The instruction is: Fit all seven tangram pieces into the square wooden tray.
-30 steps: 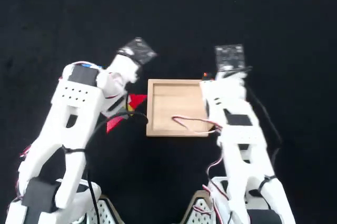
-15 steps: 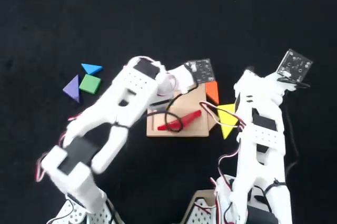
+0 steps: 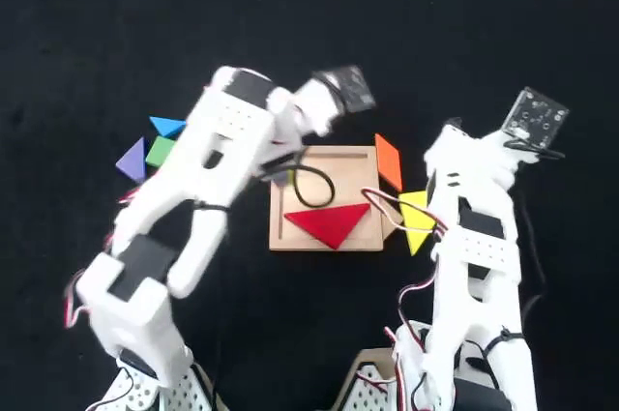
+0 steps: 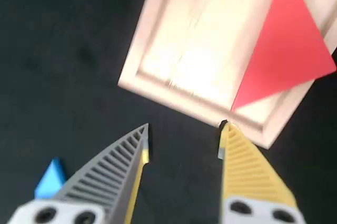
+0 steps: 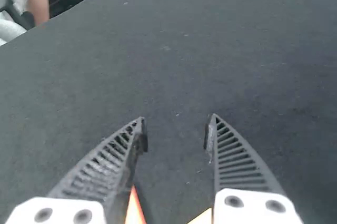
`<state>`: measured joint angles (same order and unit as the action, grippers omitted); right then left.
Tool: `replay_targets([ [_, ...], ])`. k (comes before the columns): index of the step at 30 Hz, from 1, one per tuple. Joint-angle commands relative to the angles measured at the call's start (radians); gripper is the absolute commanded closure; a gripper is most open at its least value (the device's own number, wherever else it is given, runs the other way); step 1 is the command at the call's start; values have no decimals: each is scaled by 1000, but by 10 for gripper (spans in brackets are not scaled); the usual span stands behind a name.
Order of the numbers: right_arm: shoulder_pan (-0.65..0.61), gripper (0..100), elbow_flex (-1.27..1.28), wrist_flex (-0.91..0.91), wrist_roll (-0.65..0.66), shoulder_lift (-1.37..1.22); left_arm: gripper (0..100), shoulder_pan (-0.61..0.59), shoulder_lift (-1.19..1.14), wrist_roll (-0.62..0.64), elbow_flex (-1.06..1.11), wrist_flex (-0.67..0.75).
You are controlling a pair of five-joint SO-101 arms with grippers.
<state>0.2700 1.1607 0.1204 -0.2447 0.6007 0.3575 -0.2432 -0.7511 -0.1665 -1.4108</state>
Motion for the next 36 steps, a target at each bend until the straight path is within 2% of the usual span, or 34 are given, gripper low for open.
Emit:
replay_targets([
  [1, -71, 808, -4, -12, 135, -10, 780, -108, 236, 107, -36, -132],
  [4, -158, 808, 13, -12, 258, -10, 780, -180, 414, 175, 85, -137],
  [7, -265, 808, 22, 20, 427, -10, 780, -252, 608, 290, 329, -28],
  [10, -358, 809, -15, 149, 569, -10, 780, -351, 812, 470, 653, 190],
  [12, -394, 825, -54, 245, 588, -10, 780, -414, 933, 594, 888, 377],
  [15, -433, 911, -117, 376, 594, -10, 780, -481, 1099, 753, 1207, 652],
  [18, -437, 962, -196, 522, 631, -8, 780, -541, 1215, 833, 1399, 838],
  [23, -442, 908, -280, 755, 907, -5, 780, -599, 1274, 850, 1481, 904],
  [29, -443, 775, -199, 789, 1257, -2, 780, -610, 1221, 850, 1529, 999],
  [31, -468, 740, -174, 795, 1318, -2, 780, -610, 1198, 848, 1540, 1039],
  [36, -578, 728, -163, 911, 1359, -1, 780, -611, 1155, 844, 1527, 1057],
])
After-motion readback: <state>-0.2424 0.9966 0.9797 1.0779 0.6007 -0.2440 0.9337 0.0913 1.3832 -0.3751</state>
